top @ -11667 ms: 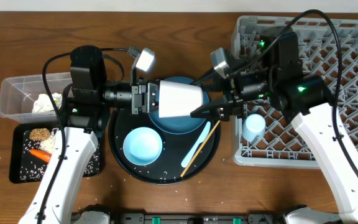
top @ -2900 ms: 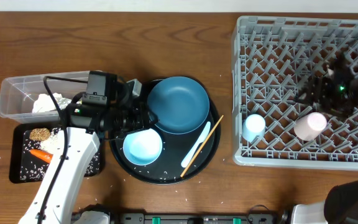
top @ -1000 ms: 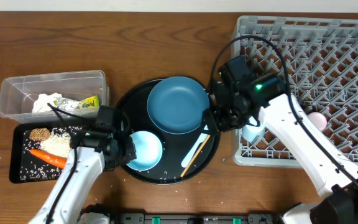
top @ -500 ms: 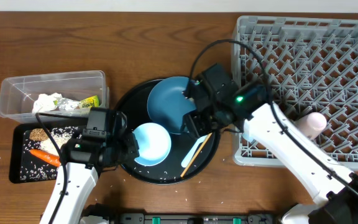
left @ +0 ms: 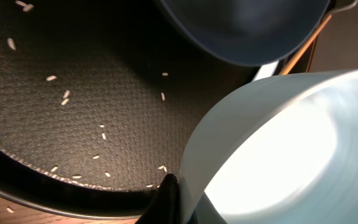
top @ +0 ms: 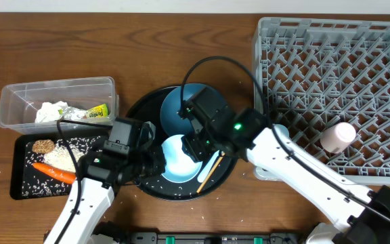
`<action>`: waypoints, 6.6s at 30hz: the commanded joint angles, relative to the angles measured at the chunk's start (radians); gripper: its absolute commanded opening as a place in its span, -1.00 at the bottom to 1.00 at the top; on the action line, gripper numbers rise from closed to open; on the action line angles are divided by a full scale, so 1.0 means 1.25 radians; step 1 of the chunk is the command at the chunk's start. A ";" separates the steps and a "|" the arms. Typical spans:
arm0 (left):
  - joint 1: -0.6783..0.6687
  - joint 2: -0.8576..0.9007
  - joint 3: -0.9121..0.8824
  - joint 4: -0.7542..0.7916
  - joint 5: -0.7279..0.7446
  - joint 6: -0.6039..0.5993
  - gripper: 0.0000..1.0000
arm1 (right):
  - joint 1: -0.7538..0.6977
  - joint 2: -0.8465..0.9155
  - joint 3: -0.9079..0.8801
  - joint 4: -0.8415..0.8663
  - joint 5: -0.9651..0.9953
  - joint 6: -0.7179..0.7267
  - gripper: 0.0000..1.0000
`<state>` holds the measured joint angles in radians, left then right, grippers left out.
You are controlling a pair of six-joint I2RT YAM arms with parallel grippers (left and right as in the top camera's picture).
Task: Sort waste into correct bins and load items into the dishwasher rack
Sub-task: 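Grasp the light-blue bowl with the left gripper and lift it, then pass the light-blue bowl from the left gripper to the right gripper, then carry the bowl right into the dish rack with the right gripper, then raise the right gripper and move it left to the blue plate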
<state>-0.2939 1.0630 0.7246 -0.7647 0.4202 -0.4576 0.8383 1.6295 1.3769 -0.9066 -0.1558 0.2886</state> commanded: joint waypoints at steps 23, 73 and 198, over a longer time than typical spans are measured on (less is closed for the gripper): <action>-0.009 -0.005 0.023 0.010 -0.009 -0.012 -0.83 | 0.012 0.056 0.055 0.007 0.116 0.009 -0.98; 0.011 -0.015 0.274 0.031 -0.119 0.024 0.96 | -0.852 0.005 0.072 0.266 1.246 -0.441 -0.98; 0.011 -0.015 0.274 0.031 -0.119 0.024 0.96 | -0.287 0.184 0.133 -0.192 0.136 -0.130 -0.97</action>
<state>-0.2832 1.0473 1.0592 -0.7261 0.2813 -0.4438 0.4793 1.8595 1.5429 -1.1408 -0.0097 0.1074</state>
